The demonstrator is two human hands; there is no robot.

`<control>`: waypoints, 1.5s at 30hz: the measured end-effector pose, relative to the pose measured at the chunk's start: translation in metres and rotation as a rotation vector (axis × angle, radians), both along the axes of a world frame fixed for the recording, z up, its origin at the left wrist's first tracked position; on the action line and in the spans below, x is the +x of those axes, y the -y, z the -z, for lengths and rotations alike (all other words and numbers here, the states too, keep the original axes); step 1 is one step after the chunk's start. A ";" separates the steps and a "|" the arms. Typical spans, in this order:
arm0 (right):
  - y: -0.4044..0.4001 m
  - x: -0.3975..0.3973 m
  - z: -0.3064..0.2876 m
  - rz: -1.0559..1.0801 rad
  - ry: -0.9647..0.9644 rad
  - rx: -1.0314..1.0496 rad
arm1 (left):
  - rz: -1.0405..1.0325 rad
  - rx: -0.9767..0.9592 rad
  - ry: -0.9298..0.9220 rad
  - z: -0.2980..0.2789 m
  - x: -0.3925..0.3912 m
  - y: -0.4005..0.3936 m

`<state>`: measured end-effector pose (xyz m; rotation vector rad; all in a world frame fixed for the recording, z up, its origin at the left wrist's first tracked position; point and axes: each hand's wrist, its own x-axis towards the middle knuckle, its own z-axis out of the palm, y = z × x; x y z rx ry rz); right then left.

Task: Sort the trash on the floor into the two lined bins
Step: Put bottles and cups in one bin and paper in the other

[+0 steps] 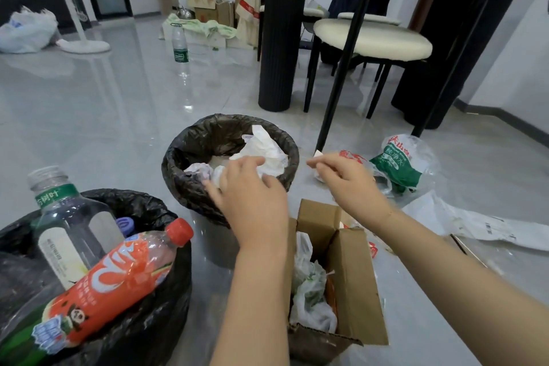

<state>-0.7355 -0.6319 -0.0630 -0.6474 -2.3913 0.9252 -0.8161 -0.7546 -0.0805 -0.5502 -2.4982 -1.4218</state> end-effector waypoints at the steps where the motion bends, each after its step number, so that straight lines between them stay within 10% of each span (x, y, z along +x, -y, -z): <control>1: -0.001 0.020 0.002 0.039 -0.026 -0.035 | 0.087 0.030 0.010 -0.002 0.014 -0.004; 12: -0.033 0.184 0.089 0.340 0.367 -0.353 | 0.732 -0.174 0.354 0.043 0.106 -0.051; 24: -0.049 0.163 0.214 0.487 0.684 -0.396 | 1.081 -0.700 0.021 0.079 0.117 -0.078; 34: -0.048 0.190 0.212 0.339 0.871 -0.276 | 0.964 -0.971 -0.238 0.076 0.134 -0.090; 45: -0.023 0.284 0.140 0.554 0.090 -0.816 | 1.014 -1.320 -0.407 0.136 0.170 -0.137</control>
